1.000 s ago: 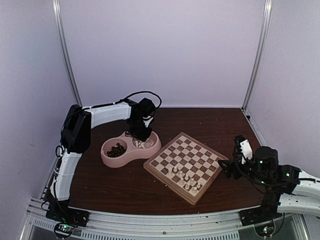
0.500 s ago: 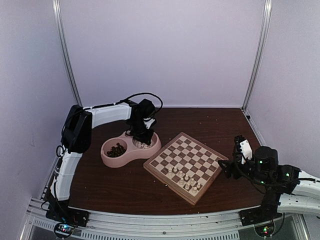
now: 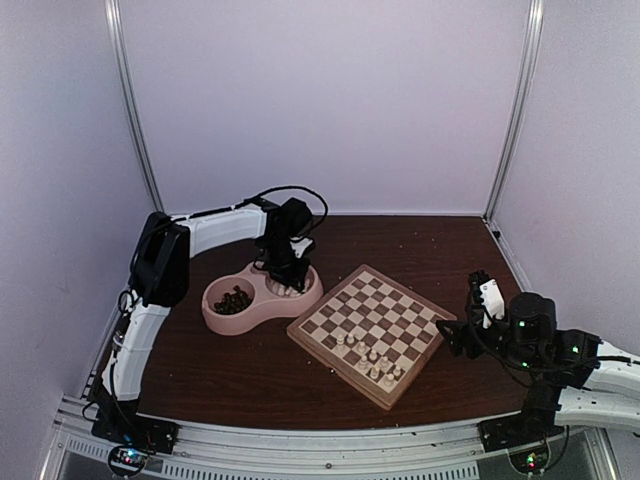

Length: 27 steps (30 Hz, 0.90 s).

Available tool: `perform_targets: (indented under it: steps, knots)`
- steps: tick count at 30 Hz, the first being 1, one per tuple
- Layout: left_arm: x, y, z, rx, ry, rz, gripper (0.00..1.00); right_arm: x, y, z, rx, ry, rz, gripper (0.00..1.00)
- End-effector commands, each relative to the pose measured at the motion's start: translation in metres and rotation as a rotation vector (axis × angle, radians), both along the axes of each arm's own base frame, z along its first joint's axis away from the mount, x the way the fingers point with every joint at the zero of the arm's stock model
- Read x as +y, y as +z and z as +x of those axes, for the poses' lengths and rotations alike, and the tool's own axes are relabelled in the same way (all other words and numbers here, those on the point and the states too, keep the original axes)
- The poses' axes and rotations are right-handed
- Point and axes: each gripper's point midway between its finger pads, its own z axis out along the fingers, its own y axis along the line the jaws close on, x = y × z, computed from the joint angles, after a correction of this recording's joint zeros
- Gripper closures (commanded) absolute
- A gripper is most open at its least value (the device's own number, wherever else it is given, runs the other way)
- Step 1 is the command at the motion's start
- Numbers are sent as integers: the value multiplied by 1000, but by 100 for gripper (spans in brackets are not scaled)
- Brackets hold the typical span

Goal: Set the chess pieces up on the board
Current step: Pick up the chess pile from the storage box.

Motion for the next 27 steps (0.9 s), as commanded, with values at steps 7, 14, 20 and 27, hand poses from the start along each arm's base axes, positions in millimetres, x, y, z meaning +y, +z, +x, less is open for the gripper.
perform_targets:
  steps: [7,14,20,27]
  knots:
    - [-3,18,11,-35,-9,-11,81,0,9,3,-25,-8,14,15]
    - [-1,44,15,-90,-16,-15,81,0,9,3,-25,-7,13,15]
    - [1,70,16,-135,-14,-31,82,0,9,3,-25,-7,13,15]
    - [2,103,15,-185,-16,-68,81,1,9,3,-25,-6,14,15]
